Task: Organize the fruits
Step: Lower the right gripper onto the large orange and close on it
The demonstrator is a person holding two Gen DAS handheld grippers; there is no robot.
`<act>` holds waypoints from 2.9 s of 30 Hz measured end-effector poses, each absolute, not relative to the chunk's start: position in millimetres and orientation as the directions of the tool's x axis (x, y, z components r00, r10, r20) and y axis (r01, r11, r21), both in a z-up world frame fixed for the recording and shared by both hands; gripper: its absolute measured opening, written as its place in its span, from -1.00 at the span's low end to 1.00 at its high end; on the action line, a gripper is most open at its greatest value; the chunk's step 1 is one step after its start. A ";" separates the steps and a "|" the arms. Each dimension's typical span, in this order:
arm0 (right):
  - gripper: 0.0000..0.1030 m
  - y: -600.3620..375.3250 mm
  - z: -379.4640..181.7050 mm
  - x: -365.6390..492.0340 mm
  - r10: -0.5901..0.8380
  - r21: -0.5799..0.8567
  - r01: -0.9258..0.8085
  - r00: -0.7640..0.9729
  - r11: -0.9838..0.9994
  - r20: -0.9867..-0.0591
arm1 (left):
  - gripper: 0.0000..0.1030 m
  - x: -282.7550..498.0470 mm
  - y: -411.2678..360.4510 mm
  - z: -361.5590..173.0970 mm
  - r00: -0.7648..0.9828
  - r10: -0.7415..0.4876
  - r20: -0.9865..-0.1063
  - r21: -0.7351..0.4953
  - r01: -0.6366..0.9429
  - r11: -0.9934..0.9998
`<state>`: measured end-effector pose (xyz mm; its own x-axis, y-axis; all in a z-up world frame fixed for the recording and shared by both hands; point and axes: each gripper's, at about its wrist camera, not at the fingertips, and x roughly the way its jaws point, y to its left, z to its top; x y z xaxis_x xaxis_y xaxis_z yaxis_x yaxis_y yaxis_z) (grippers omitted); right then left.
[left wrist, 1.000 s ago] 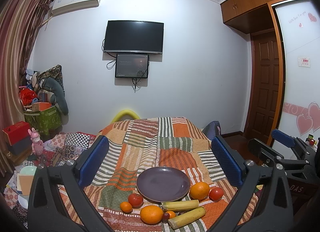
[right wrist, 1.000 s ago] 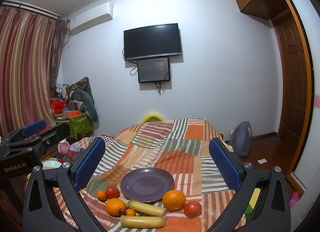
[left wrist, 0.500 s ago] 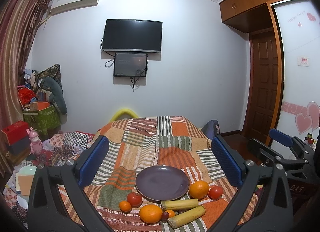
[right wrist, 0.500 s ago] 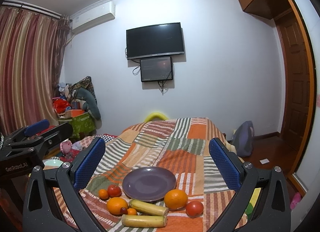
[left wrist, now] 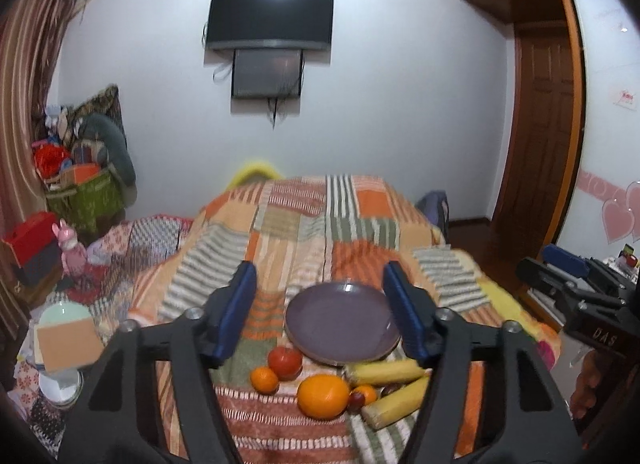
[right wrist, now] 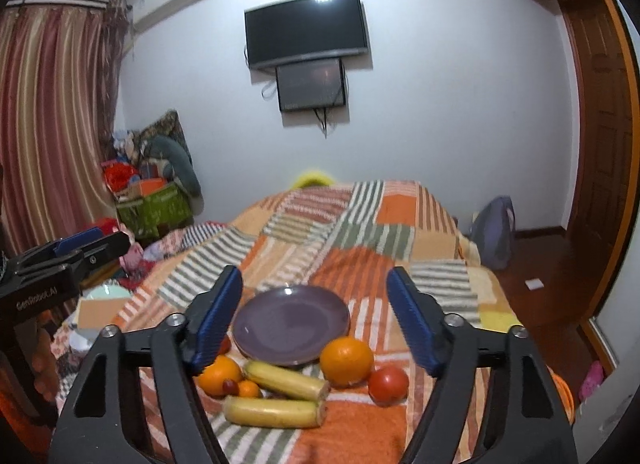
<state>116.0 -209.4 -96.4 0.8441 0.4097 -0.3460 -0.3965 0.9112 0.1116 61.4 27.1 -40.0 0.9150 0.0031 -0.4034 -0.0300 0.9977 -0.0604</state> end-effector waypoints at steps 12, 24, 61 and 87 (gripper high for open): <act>0.07 -220.3 -143.8 143.0 0.368 0.095 -0.380 0.752 0.920 -0.547 | -0.05 108.8 64.9 -113.7 0.792 0.002 -0.611 -0.097 -0.077 0.992; 0.07 -222.6 -178.5 174.9 0.370 0.154 -0.366 0.646 0.918 -0.668 | 0.36 131.8 47.5 -177.3 0.628 -0.064 -0.776 -0.097 -0.019 0.995; 0.27 -190.6 -217.7 222.7 0.353 0.139 -0.383 0.575 0.913 -0.738 | 0.15 160.0 39.0 -212.7 0.482 -0.268 -0.834 -0.259 0.086 0.962; -0.07 -198.6 -200.4 207.5 0.384 0.169 -0.393 0.572 0.904 -0.725 | 0.12 143.3 42.8 -200.7 0.488 -0.145 -0.861 -0.145 0.037 0.989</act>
<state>207.5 -198.6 -200.4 0.5724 0.3838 -0.7246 -0.3927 0.9041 0.1687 143.3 42.8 -200.7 0.4880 -0.1445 -0.8608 0.0374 0.9888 -0.1448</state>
